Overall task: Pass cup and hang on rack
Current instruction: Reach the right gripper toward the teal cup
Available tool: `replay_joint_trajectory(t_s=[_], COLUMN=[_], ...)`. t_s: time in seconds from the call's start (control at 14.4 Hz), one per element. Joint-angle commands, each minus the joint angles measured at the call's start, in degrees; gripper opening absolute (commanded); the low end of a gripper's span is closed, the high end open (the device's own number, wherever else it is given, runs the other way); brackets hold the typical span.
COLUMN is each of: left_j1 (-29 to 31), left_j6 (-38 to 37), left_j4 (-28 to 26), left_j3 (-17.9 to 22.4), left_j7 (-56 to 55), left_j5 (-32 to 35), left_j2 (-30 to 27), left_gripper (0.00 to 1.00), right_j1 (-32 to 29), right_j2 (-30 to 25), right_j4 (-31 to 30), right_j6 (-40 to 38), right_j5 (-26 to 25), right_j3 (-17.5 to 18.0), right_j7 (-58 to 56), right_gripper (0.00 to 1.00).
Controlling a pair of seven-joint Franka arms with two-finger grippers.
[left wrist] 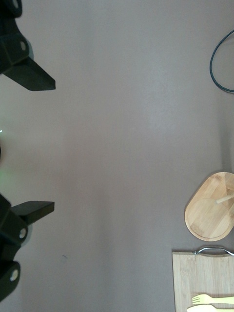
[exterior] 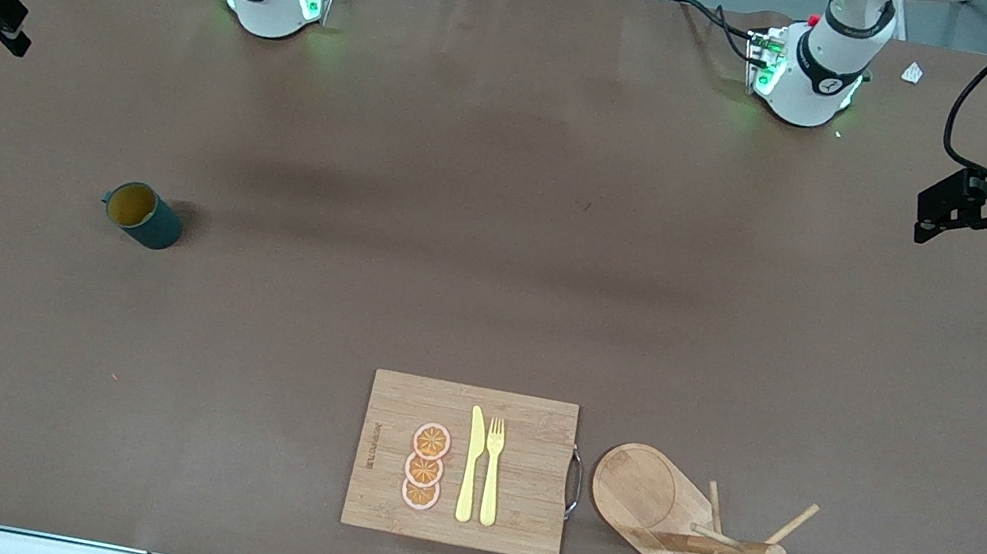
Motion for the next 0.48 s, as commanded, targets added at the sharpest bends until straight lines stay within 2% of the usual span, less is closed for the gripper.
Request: replay_joint_trajectory(t_s=[0.0, 0.21, 0.42], left_j1=[0.6, 1.2, 1.4], left_j6=[-1.0, -2.0, -2.1], left_j4=[0.4, 0.4, 0.5], left_j3=[0.3, 0.3, 0.1], left_j7=[4.1, 3.7, 4.0], left_j5=[-0.9, -0.9, -0.9], left_j2=[0.1, 0.1, 0.0], left_gripper=[1.0, 1.0, 1.0], right_j1=[-0.2, 0.9, 0.8], right_j2=[0.3, -0.4, -1.4], right_j4=[0.1, -5.0, -12.2], right_j6=[-1.0, -0.5, 7.2], right_j5=[1.7, 1.8, 1.8], right_j3=[0.1, 0.5, 0.3], right_j7=[-0.9, -0.8, -0.6], right_gripper=[1.0, 1.0, 1.0])
